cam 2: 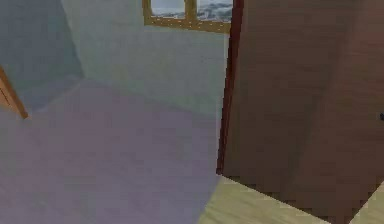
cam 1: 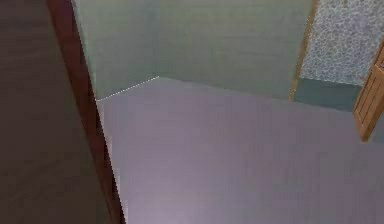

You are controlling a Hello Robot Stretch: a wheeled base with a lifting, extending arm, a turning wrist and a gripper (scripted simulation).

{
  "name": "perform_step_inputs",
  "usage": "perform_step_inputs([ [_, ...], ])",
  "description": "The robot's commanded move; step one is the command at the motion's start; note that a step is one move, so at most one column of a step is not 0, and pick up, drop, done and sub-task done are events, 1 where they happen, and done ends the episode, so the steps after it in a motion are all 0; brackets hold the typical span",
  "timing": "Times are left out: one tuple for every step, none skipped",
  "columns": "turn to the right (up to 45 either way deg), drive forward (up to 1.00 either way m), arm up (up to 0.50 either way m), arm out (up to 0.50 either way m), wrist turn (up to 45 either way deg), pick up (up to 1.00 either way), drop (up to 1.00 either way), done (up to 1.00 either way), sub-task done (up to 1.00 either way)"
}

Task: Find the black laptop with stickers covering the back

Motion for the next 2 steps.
perform_step_inputs([
  [45.0, 0.0, 0.0, 0.0, 0.0, 0.0, 0.0, 0.0, 0.0],
  [45.0, 0.0, 0.0, 0.0, 0.0, 0.0, 0.0, 0.0, 0.0],
])
